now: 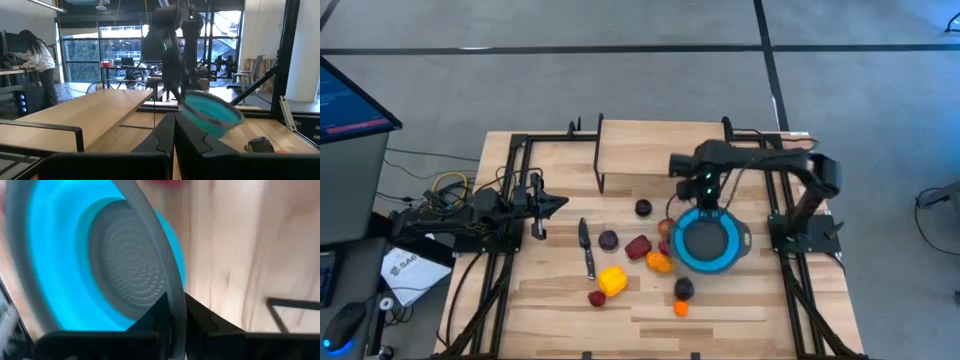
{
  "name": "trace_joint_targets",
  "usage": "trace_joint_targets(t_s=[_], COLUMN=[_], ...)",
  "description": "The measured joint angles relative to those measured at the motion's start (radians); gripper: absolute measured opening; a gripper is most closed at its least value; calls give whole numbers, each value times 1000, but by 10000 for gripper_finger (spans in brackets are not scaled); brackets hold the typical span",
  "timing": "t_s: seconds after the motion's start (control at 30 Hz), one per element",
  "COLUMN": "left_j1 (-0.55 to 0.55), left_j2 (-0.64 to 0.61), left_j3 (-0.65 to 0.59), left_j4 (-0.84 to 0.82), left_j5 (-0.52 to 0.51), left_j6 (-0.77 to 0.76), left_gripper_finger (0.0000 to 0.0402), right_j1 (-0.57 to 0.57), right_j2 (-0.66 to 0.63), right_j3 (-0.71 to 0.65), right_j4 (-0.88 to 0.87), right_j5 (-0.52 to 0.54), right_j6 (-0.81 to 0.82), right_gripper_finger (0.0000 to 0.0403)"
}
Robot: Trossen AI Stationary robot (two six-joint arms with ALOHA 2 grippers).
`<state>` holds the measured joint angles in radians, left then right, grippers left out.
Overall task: Pick & Place Fruit
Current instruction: Put the blue strainer bowl on the shelf
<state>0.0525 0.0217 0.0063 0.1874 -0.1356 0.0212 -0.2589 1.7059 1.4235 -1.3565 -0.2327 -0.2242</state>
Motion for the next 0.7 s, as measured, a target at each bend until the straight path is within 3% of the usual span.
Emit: trace_joint_targets(t_s=[0.2,0.33,0.47,0.7], left_j1=[0,0,0,0], left_j2=[25,52,77,118], left_j3=[0,0,0,0], left_j4=[6,16,45,123], left_j5=[0,-1,-4,-3], left_j6=[0,0,0,0], left_gripper_finger=[2,2,2,2], right_j1=[-56,-110,-190,-332], right_j2=[-158,-207,-203,-130], right_j3=[0,0,0,1], right_j4=[275,582,832,928], right_j5=[-134,-134,-130,-134], right_j6=[114,322,538,726], right_gripper_finger=[15,35,25,17])
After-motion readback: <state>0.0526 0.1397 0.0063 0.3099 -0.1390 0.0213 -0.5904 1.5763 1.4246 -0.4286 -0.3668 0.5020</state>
